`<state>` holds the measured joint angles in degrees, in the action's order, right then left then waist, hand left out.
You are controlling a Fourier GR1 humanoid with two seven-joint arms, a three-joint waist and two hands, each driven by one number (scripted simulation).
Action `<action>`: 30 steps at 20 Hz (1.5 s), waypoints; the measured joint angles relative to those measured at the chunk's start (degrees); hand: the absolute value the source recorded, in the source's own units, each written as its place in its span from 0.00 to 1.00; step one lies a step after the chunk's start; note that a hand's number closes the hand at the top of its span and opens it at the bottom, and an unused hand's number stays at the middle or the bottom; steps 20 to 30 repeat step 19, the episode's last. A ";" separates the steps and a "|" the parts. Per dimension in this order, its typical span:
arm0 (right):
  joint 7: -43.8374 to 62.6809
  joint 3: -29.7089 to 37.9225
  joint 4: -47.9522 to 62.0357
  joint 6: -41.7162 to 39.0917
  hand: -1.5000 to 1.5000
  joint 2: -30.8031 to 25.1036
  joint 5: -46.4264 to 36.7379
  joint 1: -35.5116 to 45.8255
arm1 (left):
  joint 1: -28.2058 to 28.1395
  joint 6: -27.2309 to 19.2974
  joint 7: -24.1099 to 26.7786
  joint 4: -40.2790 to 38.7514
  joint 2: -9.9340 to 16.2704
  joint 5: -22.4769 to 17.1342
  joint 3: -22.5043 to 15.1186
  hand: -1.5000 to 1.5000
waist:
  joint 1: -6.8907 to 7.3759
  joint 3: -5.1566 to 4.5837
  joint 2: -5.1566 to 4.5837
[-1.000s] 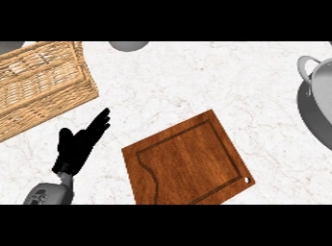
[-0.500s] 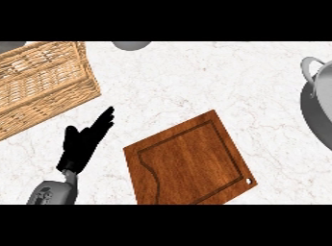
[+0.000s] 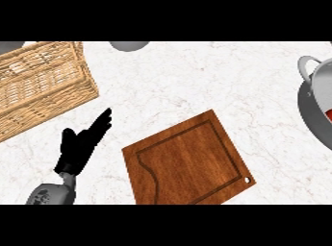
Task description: Pick the tomato from the cutting board and place it in the pot
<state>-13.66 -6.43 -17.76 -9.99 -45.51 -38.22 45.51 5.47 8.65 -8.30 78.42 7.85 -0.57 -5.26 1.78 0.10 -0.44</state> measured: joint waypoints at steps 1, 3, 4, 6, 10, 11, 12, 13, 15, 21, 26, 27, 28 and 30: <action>-0.58 1.61 -0.07 0.78 0.00 1.20 1.64 0.36 | -0.16 0.00 0.15 -0.04 0.02 0.07 -0.01 0.50 | -0.13 0.02 0.02; -2.21 5.46 -0.27 1.94 0.00 2.28 5.43 1.59 | -0.23 0.06 0.44 -0.15 0.03 -0.08 0.23 0.50 | -0.33 0.08 0.05; -3.06 7.53 -0.46 2.11 0.00 2.65 7.55 2.09 | -0.24 0.17 0.15 0.00 0.28 -0.31 0.53 0.50 | -0.55 0.08 0.15; -4.14 11.91 -0.31 2.31 0.00 2.78 11.83 3.45 | -0.59 0.05 0.44 -0.06 0.29 -0.17 0.58 0.50 | -0.68 0.08 0.16; -5.05 20.47 0.74 3.91 0.00 1.66 19.74 4.88 | -0.74 0.04 0.39 0.22 0.11 -0.19 0.55 0.50 | -0.93 0.09 0.13; -5.09 22.39 1.18 4.30 0.00 0.76 21.38 5.04 | -0.52 -0.07 0.28 0.05 0.02 -0.17 0.61 0.50 | -1.00 0.09 0.08; -4.84 24.09 1.56 4.81 0.00 0.01 22.83 5.36 | -0.41 -0.26 0.42 -0.12 -0.27 -0.08 0.56 0.50 | -1.01 0.09 0.06; -5.06 25.77 1.93 5.05 0.00 -1.19 24.24 5.27 | -0.35 -0.07 0.18 0.01 0.00 -0.27 0.81 0.50 | -1.00 0.08 0.04; -6.04 28.86 2.68 5.54 0.00 -3.12 26.84 4.52 | -0.18 -0.33 -0.21 0.46 -0.03 -0.11 0.83 0.50 | -1.03 0.07 0.02; -9.13 34.16 4.47 3.20 0.00 -7.32 31.52 2.25 | -0.29 -0.29 -0.08 0.38 -0.31 0.09 0.67 0.50 | -0.88 0.09 -0.13; -9.13 34.16 4.47 3.20 0.00 -7.32 31.52 2.25 | -0.29 -0.29 -0.08 0.38 -0.31 0.09 0.67 0.50 | -0.88 0.09 -0.13; -9.13 34.16 4.47 3.20 0.00 -7.32 31.52 2.25 | -0.29 -0.29 -0.08 0.38 -0.31 0.09 0.67 0.50 | -0.88 0.09 -0.13; -9.13 34.16 4.47 3.20 0.00 -7.32 31.52 2.25 | -0.29 -0.29 -0.08 0.38 -0.31 0.09 0.67 0.50 | -0.88 0.09 -0.13; -9.13 34.16 4.47 3.20 0.00 -7.32 31.52 2.25 | -0.29 -0.29 -0.08 0.38 -0.31 0.09 0.67 0.50 | -0.88 0.09 -0.13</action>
